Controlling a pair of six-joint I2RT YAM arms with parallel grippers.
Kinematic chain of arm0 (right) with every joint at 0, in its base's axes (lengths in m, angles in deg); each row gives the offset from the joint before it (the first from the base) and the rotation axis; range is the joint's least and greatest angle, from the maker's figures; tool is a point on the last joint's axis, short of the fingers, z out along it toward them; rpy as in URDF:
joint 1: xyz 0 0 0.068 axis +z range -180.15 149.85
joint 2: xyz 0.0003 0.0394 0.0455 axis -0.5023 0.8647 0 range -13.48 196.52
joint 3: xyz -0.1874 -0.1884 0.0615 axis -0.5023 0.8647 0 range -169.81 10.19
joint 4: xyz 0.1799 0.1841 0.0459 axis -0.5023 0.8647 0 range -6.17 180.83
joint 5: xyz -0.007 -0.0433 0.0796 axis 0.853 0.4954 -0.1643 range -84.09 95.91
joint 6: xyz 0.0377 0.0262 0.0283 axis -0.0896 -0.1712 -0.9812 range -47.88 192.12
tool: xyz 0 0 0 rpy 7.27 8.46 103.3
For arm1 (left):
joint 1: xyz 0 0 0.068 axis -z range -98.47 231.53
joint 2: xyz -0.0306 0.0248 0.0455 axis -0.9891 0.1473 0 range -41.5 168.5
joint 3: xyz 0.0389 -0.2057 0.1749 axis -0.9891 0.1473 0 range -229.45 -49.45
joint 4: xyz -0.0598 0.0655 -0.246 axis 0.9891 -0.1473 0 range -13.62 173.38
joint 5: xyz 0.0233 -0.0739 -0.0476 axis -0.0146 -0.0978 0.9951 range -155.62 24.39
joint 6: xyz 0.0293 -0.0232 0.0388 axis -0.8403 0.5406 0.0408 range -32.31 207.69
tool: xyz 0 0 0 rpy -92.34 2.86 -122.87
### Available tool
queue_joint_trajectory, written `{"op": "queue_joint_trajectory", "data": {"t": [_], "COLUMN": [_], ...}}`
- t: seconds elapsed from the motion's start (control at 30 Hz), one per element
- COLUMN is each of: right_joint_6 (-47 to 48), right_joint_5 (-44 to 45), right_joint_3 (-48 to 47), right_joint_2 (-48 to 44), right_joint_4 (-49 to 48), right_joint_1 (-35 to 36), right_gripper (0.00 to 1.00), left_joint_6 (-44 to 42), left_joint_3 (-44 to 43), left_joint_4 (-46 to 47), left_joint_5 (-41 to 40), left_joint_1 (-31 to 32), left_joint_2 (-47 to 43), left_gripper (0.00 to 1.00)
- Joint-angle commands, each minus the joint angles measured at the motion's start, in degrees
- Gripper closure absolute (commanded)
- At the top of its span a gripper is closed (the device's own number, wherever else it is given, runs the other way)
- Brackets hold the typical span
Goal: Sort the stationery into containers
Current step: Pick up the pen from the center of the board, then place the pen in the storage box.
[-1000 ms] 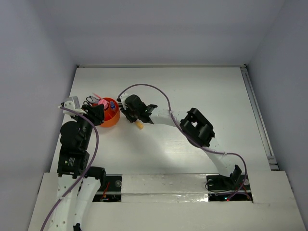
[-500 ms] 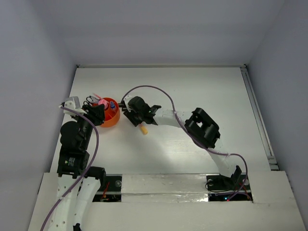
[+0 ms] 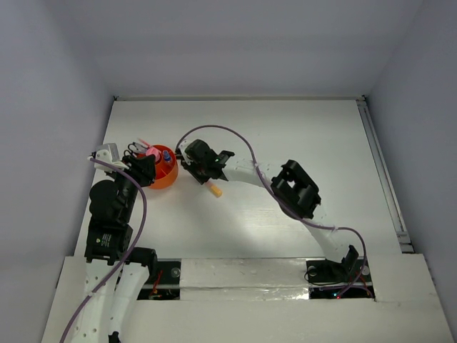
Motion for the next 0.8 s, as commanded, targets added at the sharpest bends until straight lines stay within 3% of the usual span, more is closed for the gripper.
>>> {"op": "queue_joint_trajectory", "data": {"t": [0.0, 0.17, 0.23, 0.37, 0.4, 0.5, 0.63, 0.77], "right_joint_6": [-0.1, 0.1, -0.5, -6.4, -9.6, -13.7, -17.7, -20.8], "right_joint_5": [-0.2, -2.8, -6.0, -21.8, -24.0, -29.3, -33.0, -36.6], "right_joint_3": [0.5, 11.3, 18.5, 28.5, 29.7, 29.5, 25.3, 16.5], "right_joint_2": [-1.0, -13.8, -21.9, -29.8, -30.1, -27.9, -21.5, -14.2], "right_joint_4": [0.4, -12.3, -23.5, -46.7, -55.3, -67.7, -78.6, -82.4], "right_joint_1": [0.3, 0.3, 0.3, 0.3, 0.8, 0.8, 0.8, 0.8], "right_gripper": [0.93, 1.00, 1.00, 1.00, 1.00, 1.00, 1.00, 1.00], "left_joint_6": [-0.9, -0.9, -0.9, -0.9, -0.9, -1.0, -1.0, -1.0], "left_joint_3": [-0.5, -0.4, -0.6, -0.6, -0.8, -0.9, -1.2, -1.4], "left_joint_4": [3.6, 3.6, 3.7, 3.6, 3.5, 3.4, 2.8, 2.9], "left_joint_5": [0.2, 0.4, 0.3, 0.2, 0.0, -0.4, -0.8, -0.9], "left_joint_1": [-0.4, -0.4, -0.4, -0.4, -0.4, -0.4, -0.4, -0.4], "left_joint_2": [0.0, -0.1, 0.4, 0.2, 0.2, 0.7, 0.1, 0.9], "left_gripper": [0.76, 0.76, 0.76, 0.76, 0.76, 0.76, 0.77, 0.77]}}
